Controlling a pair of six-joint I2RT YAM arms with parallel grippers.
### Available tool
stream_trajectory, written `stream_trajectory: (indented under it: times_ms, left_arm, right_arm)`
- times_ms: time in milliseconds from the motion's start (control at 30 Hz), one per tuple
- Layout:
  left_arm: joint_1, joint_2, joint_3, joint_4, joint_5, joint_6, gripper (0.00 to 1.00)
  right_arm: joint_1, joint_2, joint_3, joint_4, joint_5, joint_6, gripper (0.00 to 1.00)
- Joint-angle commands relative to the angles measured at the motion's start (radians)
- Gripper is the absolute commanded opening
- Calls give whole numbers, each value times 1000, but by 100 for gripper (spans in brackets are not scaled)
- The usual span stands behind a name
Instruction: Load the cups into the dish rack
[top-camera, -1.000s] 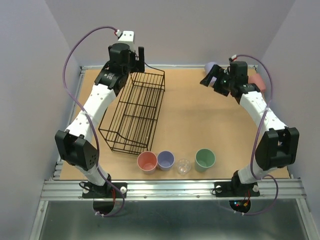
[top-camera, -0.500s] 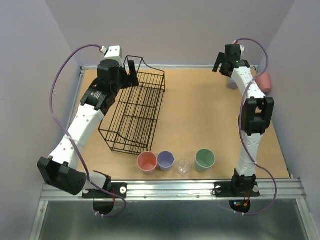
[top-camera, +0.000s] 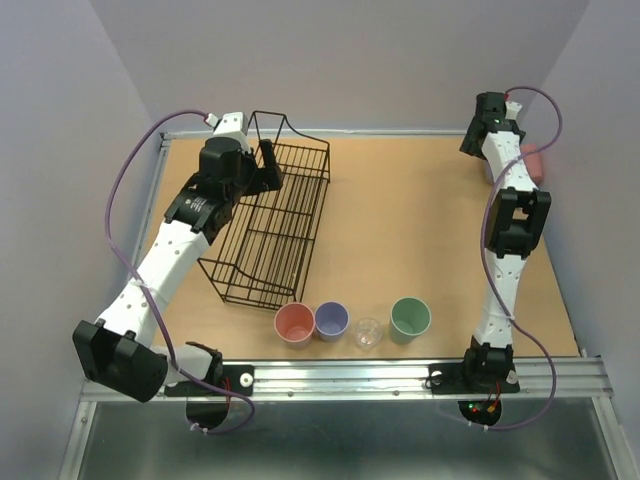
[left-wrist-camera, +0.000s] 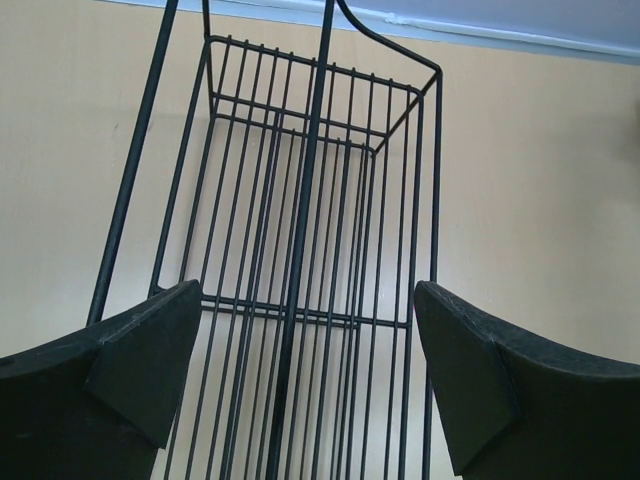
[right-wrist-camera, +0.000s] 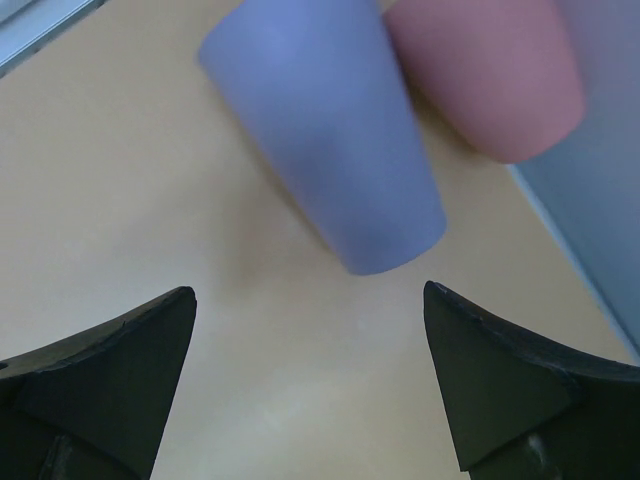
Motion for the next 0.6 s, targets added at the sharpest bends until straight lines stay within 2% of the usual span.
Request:
stream_trajectory:
  times_ms: [0,167,367,567]
  left_arm:
    - [-5,20,14,46,36,-29,98]
    - [-5,78,52,33,45,-12,98]
    - [-5,123,84,27,94,8,98]
    - [-5,124,116,-7,88,33,98]
  right_arm:
    - [-52,-41,58,-6,75,27,100]
    - [-66,-71,63,-12,-55,73,100]
    - [-86,-81,46,-14,-2,47,100]
    - [-98,-26,70,-14,44,16,100]
